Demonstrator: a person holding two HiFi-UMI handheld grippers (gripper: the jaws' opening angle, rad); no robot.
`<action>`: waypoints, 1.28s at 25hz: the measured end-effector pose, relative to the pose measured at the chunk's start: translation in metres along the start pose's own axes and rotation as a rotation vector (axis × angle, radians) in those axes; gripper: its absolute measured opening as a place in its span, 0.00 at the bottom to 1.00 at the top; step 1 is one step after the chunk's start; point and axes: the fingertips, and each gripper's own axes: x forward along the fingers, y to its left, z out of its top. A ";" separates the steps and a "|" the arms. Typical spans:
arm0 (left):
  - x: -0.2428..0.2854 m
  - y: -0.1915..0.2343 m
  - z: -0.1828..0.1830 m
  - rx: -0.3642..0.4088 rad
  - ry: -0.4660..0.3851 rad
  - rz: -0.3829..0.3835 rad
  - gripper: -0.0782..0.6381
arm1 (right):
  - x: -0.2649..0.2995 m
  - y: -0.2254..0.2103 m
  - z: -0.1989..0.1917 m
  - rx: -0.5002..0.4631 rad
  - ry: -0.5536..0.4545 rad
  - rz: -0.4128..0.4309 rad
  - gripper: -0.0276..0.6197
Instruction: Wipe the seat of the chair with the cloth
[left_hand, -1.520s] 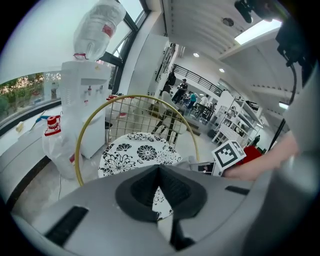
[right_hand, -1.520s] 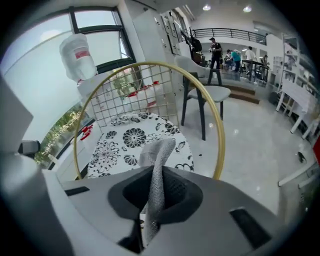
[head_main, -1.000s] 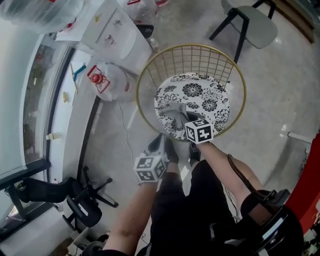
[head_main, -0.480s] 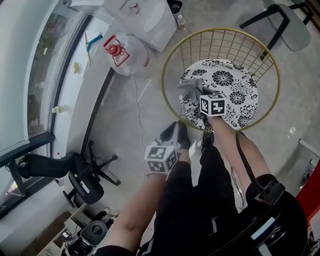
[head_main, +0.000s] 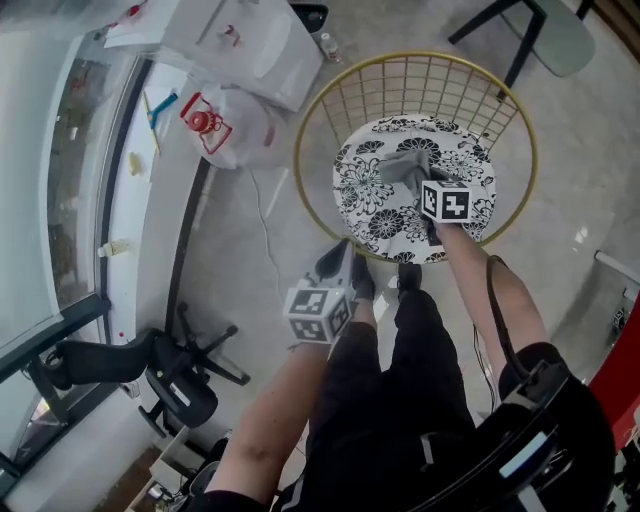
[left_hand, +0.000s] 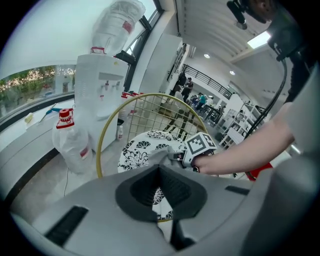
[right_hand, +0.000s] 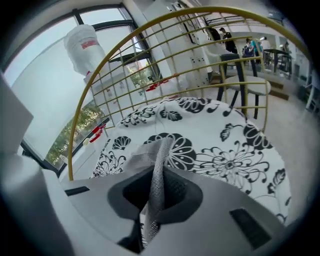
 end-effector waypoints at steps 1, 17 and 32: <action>0.003 -0.004 0.001 0.008 0.003 -0.009 0.12 | -0.005 -0.012 -0.001 0.006 -0.002 -0.021 0.08; 0.030 -0.046 0.026 0.083 0.032 -0.101 0.12 | -0.093 -0.146 0.002 0.032 -0.009 -0.303 0.08; 0.013 -0.027 0.039 0.050 -0.008 -0.075 0.12 | -0.095 0.003 0.050 -0.071 -0.118 -0.033 0.08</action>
